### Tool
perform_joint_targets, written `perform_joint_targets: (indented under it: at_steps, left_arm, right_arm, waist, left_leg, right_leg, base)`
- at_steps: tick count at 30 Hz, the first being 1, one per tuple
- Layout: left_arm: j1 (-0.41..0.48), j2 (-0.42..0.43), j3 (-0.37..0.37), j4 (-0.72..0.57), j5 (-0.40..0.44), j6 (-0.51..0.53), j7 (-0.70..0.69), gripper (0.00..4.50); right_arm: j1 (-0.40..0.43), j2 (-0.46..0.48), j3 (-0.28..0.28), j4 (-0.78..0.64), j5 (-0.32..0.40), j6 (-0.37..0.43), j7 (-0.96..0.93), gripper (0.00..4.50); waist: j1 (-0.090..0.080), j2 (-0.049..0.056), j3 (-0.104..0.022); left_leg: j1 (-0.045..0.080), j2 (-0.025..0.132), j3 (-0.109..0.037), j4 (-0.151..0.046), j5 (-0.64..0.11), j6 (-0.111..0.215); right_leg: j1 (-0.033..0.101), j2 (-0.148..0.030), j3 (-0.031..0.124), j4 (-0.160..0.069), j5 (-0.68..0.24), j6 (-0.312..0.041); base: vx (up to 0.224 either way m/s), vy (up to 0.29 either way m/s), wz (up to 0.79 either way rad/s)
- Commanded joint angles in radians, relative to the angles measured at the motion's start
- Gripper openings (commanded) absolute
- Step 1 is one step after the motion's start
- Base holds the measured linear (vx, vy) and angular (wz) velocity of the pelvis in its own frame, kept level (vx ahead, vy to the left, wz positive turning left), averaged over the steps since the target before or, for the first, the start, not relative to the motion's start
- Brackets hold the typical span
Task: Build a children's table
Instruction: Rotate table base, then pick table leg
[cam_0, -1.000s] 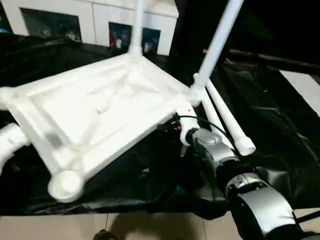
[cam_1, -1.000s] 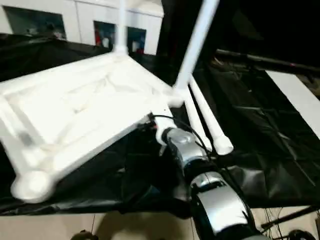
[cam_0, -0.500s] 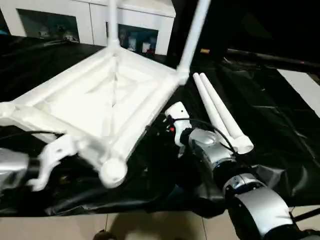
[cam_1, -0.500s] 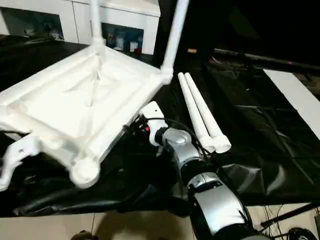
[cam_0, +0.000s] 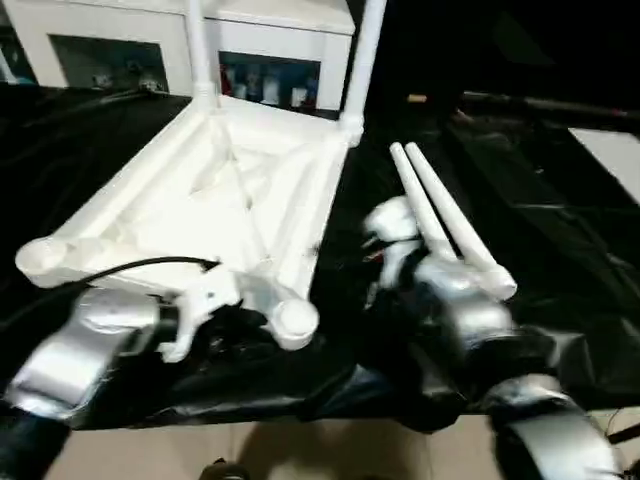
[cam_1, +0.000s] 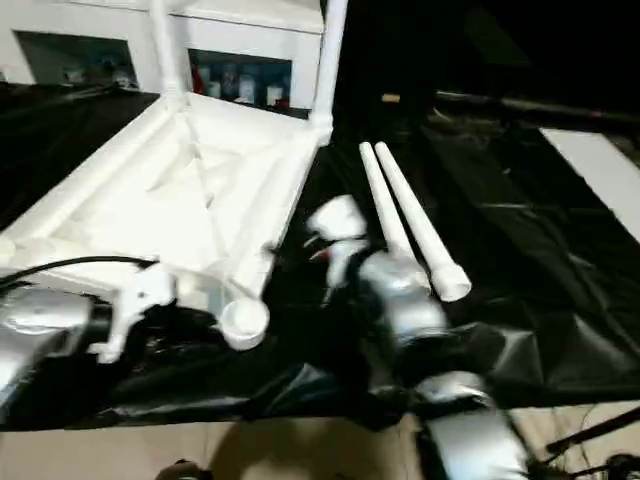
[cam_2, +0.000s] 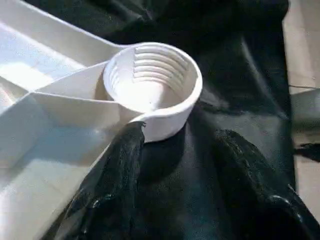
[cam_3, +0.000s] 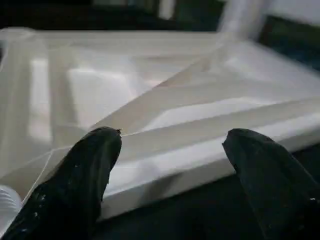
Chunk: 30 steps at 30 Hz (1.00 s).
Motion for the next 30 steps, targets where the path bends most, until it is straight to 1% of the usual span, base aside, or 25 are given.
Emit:
perform_joint_targets:
  at_steps: [1,3,4,5,6,7,9,10,11,12,14,15,16,17,18,19,20,21,22,23,24,25,26,28,30]
  left_arm:
    - [-0.067,-0.052,-0.013,0.099,0.066,-0.076,0.088,2.48]
    - [-0.105,-0.095,-0.017,0.172,0.096,-0.126,0.142,2.48]
    - [-0.132,-0.126,-0.018,0.223,0.116,-0.157,0.187,2.48]
    - [-0.162,-0.160,-0.015,0.274,0.125,-0.184,0.230,2.48]
    - [-0.168,-0.168,-0.013,0.285,0.125,-0.189,0.240,2.48]
    - [-0.180,-0.182,-0.011,0.303,0.127,-0.197,0.255,2.48]
    - [-0.201,-0.206,-0.008,0.337,0.130,-0.215,0.277,2.48]
    - [-0.213,-0.214,-0.011,0.350,0.134,-0.226,0.283,2.48]
    - [-0.219,-0.217,-0.013,0.356,0.137,-0.233,0.284,2.48]
    - [-0.218,-0.225,0.000,0.338,0.115,-0.226,0.268,2.48]
    - [-0.207,-0.236,0.025,0.290,0.072,-0.222,0.235,2.48]
    - [-0.204,-0.237,0.030,0.279,0.064,-0.220,0.227,2.48]
    - [-0.197,-0.237,0.038,0.259,0.048,-0.216,0.213,2.48]
    - [-0.182,-0.232,0.057,0.210,0.004,-0.211,0.182,2.48]
    - [-0.182,-0.232,0.057,0.210,0.004,-0.211,0.182,2.57]
    - [-0.170,-0.213,0.072,0.151,-0.041,-0.181,0.158,2.57]
    - [-0.164,-0.194,0.081,0.108,-0.068,-0.151,0.142,2.57]
    - [-0.164,-0.194,0.081,0.108,-0.068,-0.151,0.142,2.57]
    - [-0.167,-0.176,0.084,0.081,-0.080,-0.124,0.129,2.57]
    - [-0.168,-0.174,0.085,0.078,-0.081,-0.121,0.127,2.57]
    - [-0.172,-0.162,0.089,0.065,-0.085,-0.100,0.121,2.57]
    - [-0.176,-0.149,0.094,0.059,-0.084,-0.081,0.114,2.57]
    - [-0.178,-0.141,0.097,0.056,-0.083,-0.069,0.108,2.57]
    - [-0.180,-0.121,0.106,0.060,-0.075,-0.060,0.097,2.57]
    - [-0.184,-0.099,0.118,0.068,-0.073,-0.048,0.089,2.57]
  right_arm:
    - [0.028,-0.052,-0.032,-0.106,-0.010,0.090,-0.031,3.88]
    - [0.043,-0.079,-0.048,-0.151,-0.028,0.136,-0.063,3.88]
    - [0.050,-0.090,-0.061,-0.176,-0.042,0.166,-0.092,3.88]
    - [0.059,-0.099,-0.076,-0.206,-0.056,0.197,-0.127,3.88]
    - [0.060,-0.099,-0.080,-0.212,-0.058,0.207,-0.137,3.88]
    - [0.062,-0.100,-0.088,-0.221,-0.060,0.224,-0.154,3.88]
    - [0.067,-0.103,-0.098,-0.244,-0.069,0.266,-0.200,3.88]
    - [0.068,-0.107,-0.101,-0.264,-0.084,0.300,-0.234,3.88]
    - [0.070,-0.109,-0.101,-0.277,-0.091,0.320,-0.251,3.88]
    - [0.073,-0.114,-0.097,-0.312,-0.100,0.363,-0.271,3.88]
    - [0.071,-0.126,-0.089,-0.369,-0.096,0.457,-0.281,3.88]
    - [0.069,-0.127,-0.090,-0.377,-0.091,0.469,-0.283,3.88]
    - [0.064,-0.128,-0.094,-0.390,-0.081,0.494,-0.286,3.88]
    - [0.037,-0.121,-0.124,-0.405,-0.043,0.570,-0.298,3.88]
    - [0.037,-0.121,-0.124,-0.405,-0.043,0.570,-0.298,4.14]
    - [-0.021,-0.118,-0.155,-0.348,-0.039,0.625,-0.348,4.14]
    - [-0.070,-0.122,-0.162,-0.281,-0.041,0.655,-0.364,4.21]
    - [-0.070,-0.122,-0.162,-0.281,-0.041,0.655,-0.364,4.28]
    - [-0.118,-0.125,-0.159,-0.205,-0.061,0.664,-0.385,4.40]
    - [-0.125,-0.125,-0.157,-0.193,-0.064,0.669,-0.389,4.40]
    - [-0.163,-0.122,-0.150,-0.123,-0.081,0.699,-0.408,4.40]
    - [-0.195,-0.119,-0.142,-0.055,-0.090,0.722,-0.421,4.40]
    - [-0.214,-0.116,-0.137,-0.014,-0.095,0.734,-0.429,4.40]
    - [-0.248,-0.106,-0.127,0.069,-0.094,0.743,-0.426,4.40]
    - [-0.277,-0.095,-0.117,0.137,-0.099,0.757,-0.432,4.40]
  waist:
    - [-0.006,0.041,-0.069]
    - [-0.003,0.038,-0.073]
    - [-0.006,0.041,-0.074]
    - [-0.007,0.045,-0.072]
    - [-0.007,0.041,-0.076]
    - [-0.010,0.041,-0.077]
    - [-0.013,0.047,-0.079]
    - [-0.017,0.047,-0.079]
    - [-0.018,0.045,-0.082]
    - [-0.021,0.043,-0.082]
    - [-0.025,0.041,-0.084]
    - [-0.025,0.044,-0.085]
    - [-0.026,0.041,-0.085]
    - [-0.027,0.040,-0.082]
    - [-0.027,0.042,-0.082]
    - [-0.030,0.036,-0.080]
    - [-0.030,0.022,-0.080]
    - [-0.032,0.029,-0.077]
    - [-0.031,0.015,-0.074]
    - [-0.030,0.020,-0.074]
    - [-0.029,0.022,-0.072]
    - [-0.028,0.014,-0.073]
    - [-0.029,0.022,-0.075]
    - [-0.028,0.024,-0.078]
    - [-0.025,0.021,-0.087]
  left_leg:
    - [0.014,0.006,0.000,-0.073,-0.243,-0.029]
    - [0.024,0.006,0.002,-0.069,-0.263,-0.032]
    - [0.013,0.005,-0.002,-0.070,-0.251,-0.034]
    - [0.010,0.003,-0.003,-0.071,-0.243,-0.036]
    - [0.015,0.003,-0.002,-0.068,-0.244,-0.039]
    - [0.016,0.003,-0.003,-0.068,-0.244,-0.035]
    - [0.008,0.003,-0.007,-0.068,-0.226,-0.035]
    - [0.012,0.000,-0.004,-0.066,-0.214,-0.031]
    - [0.014,0.000,-0.004,-0.065,-0.208,-0.030]
    - [0.010,0.001,-0.004,-0.064,-0.187,-0.026]
    - [0.008,0.001,-0.002,-0.062,-0.166,-0.013]
    - [0.008,0.001,-0.001,-0.061,-0.153,-0.005]
    - [0.008,0.002,0.000,-0.060,-0.150,0.000]
    - [0.007,0.002,0.001,-0.062,-0.154,0.004]
    - [0.008,0.003,0.001,-0.062,-0.161,0.003]
    - [0.007,0.004,0.000,-0.062,-0.163,-0.001]
    - [0.009,0.004,0.004,-0.063,-0.164,-0.001]
    - [0.010,0.003,0.003,-0.063,-0.170,-0.005]
    - [0.013,0.005,0.009,-0.060,-0.186,-0.008]
    - [0.010,0.003,0.006,-0.061,-0.180,-0.010]
    - [0.012,0.004,0.007,-0.062,-0.176,-0.015]
    - [0.011,0.004,0.007,-0.063,-0.172,-0.017]
    - [0.014,0.004,0.006,-0.063,-0.170,-0.026]
    - [0.013,0.005,0.006,-0.061,-0.152,-0.029]
    - [0.007,0.004,0.006,-0.058,-0.094,-0.023]
  right_leg:
    - [0.045,-0.063,0.056,-0.085,-0.130,-0.176]
    - [0.040,-0.064,0.058,-0.089,-0.166,-0.168]
    - [0.049,-0.068,0.057,-0.087,-0.181,-0.163]
    - [0.050,-0.065,0.055,-0.092,-0.191,-0.153]
    - [0.048,-0.063,0.054,-0.093,-0.192,-0.143]
    - [0.046,-0.064,0.054,-0.093,-0.181,-0.150]
    - [0.053,-0.067,0.052,-0.087,-0.162,-0.158]
    - [0.048,-0.061,0.053,-0.090,-0.140,-0.160]
    - [0.049,-0.061,0.053,-0.087,-0.120,-0.167]
    - [0.054,-0.060,0.053,-0.082,-0.081,-0.178]
    - [0.055,-0.062,0.053,-0.078,-0.048,-0.191]
    - [0.055,-0.062,0.054,-0.077,-0.028,-0.198]
    - [0.054,-0.062,0.054,-0.077,-0.021,-0.199]
    - [0.054,-0.064,0.054,-0.077,-0.038,-0.205]
    - [0.052,-0.065,0.054,-0.079,-0.051,-0.206]
    - [0.051,-0.065,0.053,-0.076,-0.075,-0.207]
    - [0.049,-0.063,0.052,-0.080,-0.092,-0.204]
    - [0.045,-0.065,0.051,-0.079,-0.133,-0.206]
    - [0.038,-0.065,0.054,-0.085,-0.161,-0.194]
    - [0.041,-0.066,0.053,-0.081,-0.172,-0.191]
    - [0.038,-0.066,0.053,-0.084,-0.188,-0.173]
    - [0.039,-0.066,0.053,-0.085,-0.188,-0.169]
    - [0.037,-0.066,0.052,-0.080,-0.178,-0.174]
    - [0.038,-0.065,0.052,-0.077,-0.129,-0.176]
    - [0.045,-0.063,0.052,-0.061,0.001,-0.191]
  base:
    - [0.000,0.000,0.00]
    - [0.000,0.000,0.00]
    - [0.000,0.000,0.00]
    - [0.000,0.000,0.00]
    - [0.000,0.000,0.00]
    - [0.000,0.000,0.00]
    - [0.000,0.000,0.00]
    - [0.000,0.000,0.00]
    - [0.000,0.000,0.00]
    - [0.000,0.000,0.00]
    - [0.000,0.000,0.00]
    - [0.000,0.000,0.00]
    - [0.000,0.000,0.00]
    - [0.000,0.000,0.00]
    - [0.000,0.000,0.00]
    - [0.000,0.000,0.00]
    - [0.000,0.000,0.00]
    - [0.000,0.000,0.00]
    - [0.000,0.000,0.00]
    - [0.000,0.000,0.00]
    - [0.000,0.000,0.00]
    - [0.000,0.000,0.00]
    - [0.000,0.000,0.00]
    - [0.000,0.000,0.00]
    - [0.000,0.000,0.00]
